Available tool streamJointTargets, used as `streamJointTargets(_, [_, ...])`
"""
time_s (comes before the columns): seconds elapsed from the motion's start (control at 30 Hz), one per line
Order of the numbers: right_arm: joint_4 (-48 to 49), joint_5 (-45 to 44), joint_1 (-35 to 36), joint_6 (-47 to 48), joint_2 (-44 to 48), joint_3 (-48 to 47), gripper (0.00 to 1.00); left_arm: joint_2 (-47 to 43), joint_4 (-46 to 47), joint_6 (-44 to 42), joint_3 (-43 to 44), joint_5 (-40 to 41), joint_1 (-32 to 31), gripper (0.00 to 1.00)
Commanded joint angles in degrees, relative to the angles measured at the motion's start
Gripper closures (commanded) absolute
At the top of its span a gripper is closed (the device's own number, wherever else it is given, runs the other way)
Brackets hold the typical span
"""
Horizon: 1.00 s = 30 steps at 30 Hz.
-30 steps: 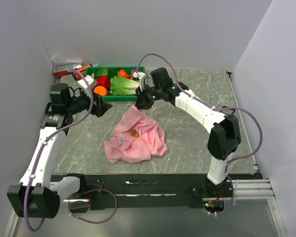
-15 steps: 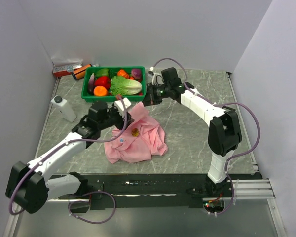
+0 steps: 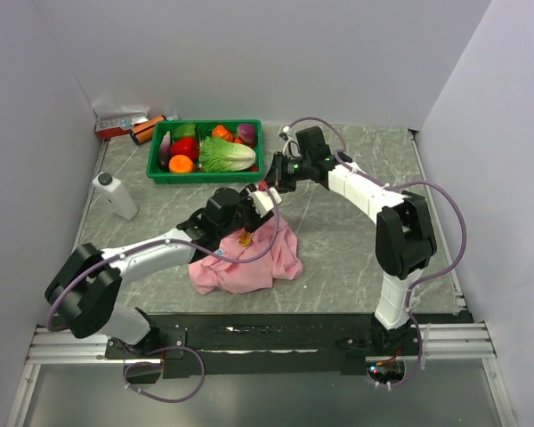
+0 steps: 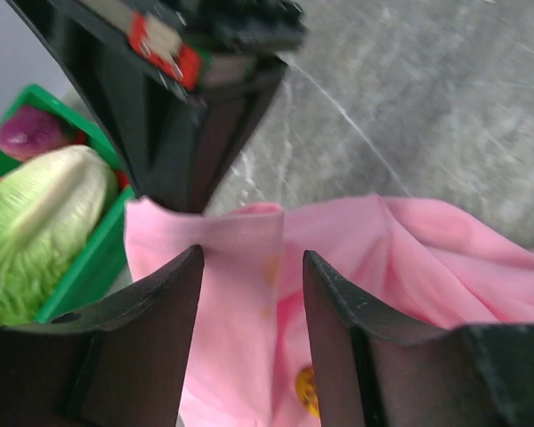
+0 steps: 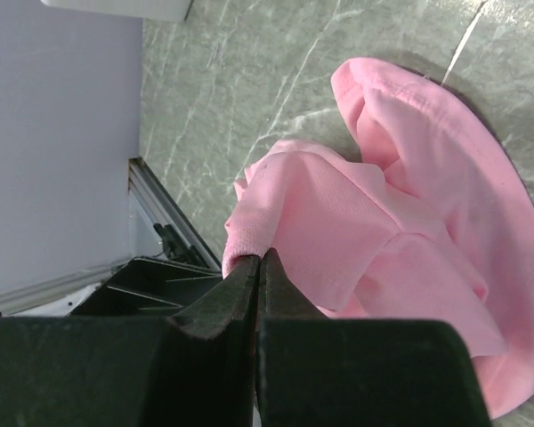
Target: Remove the brooch from the garment
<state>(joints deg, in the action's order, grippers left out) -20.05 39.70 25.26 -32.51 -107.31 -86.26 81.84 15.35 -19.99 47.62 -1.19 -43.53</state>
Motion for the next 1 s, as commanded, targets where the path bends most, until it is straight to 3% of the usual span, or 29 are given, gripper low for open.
streamJointTargets(0.0, [2.74, 0.11, -0.38, -2.64, -1.15, -0.23, 1.00, 3.49, 6.00, -3.30, 5.02, 4.62, -0.24, 0.48])
streamJointTargets(0.17, [3.00, 0.11, -0.82, -2.82, -1.24, -0.23, 1.00, 8.41, 5.30, -4.09, 8.62, 4.53, -0.24, 0.53])
streamJointTargets(0.27, [3.09, -0.24, -1.35, -3.26, -1.06, 0.21, 1.00, 9.65, 4.86, -4.36, 10.12, 4.27, -0.15, 0.70])
streamJointTargets(0.3, [3.09, -0.24, -1.52, -3.35, -0.98, 0.39, 1.00, 9.74, 4.43, -4.53, 10.39, 4.09, -0.24, 0.83])
streamJointTargets(0.4, [3.35, -0.42, -1.96, -3.79, -1.15, 0.57, 1.00, 9.48, 2.49, -3.83, 10.92, 4.00, -0.07, 0.99])
streamJointTargets(0.67, [3.27, -0.59, -3.36, -0.10, -0.80, 0.74, 1.00, 0.80, -6.81, 1.00, 11.53, 0.50, 5.72, 0.99])
streamJointTargets(0.7, [3.27, -0.42, -3.98, 1.04, -0.54, 0.83, 0.96, -0.71, -10.48, 1.53, 11.71, -1.77, 6.87, 0.99])
streamJointTargets(0.73, [3.53, 0.45, -4.42, 4.09, -0.10, 0.92, 0.83, -2.20, -11.83, 1.62, 11.45, -2.67, 8.18, 0.99])
streamJointTargets(0.8, [4.32, 2.56, -6.52, 9.10, 0.87, 0.39, 0.67, -6.68, -14.72, 1.88, 10.40, -4.95, 12.40, 0.99])
streamJointTargets(0.83, [3.80, 3.70, -7.23, 15.83, 1.22, -1.18, 0.50, -9.05, -15.17, 2.23, 9.26, -5.40, 15.55, 0.99])
streamJointTargets(0.9, [-0.49, 6.61, -8.46, 24.03, 2.71, -2.68, 0.41, -10.64, -18.51, 2.93, 8.37, -7.15, 18.90, 0.99])
streamJointTargets(0.93, [-3.64, 6.35, -8.29, 35.99, 3.33, -4.78, 0.39, -11.87, -21.48, 3.11, 7.59, -9.68, 21.88, 0.99])
streamJointTargets(0.97, [-8.03, 3.65, -7.77, 42.03, 4.64, -5.49, 0.38, -12.58, -22.38, 3.20, 7.14, -10.40, 23.04, 0.99])
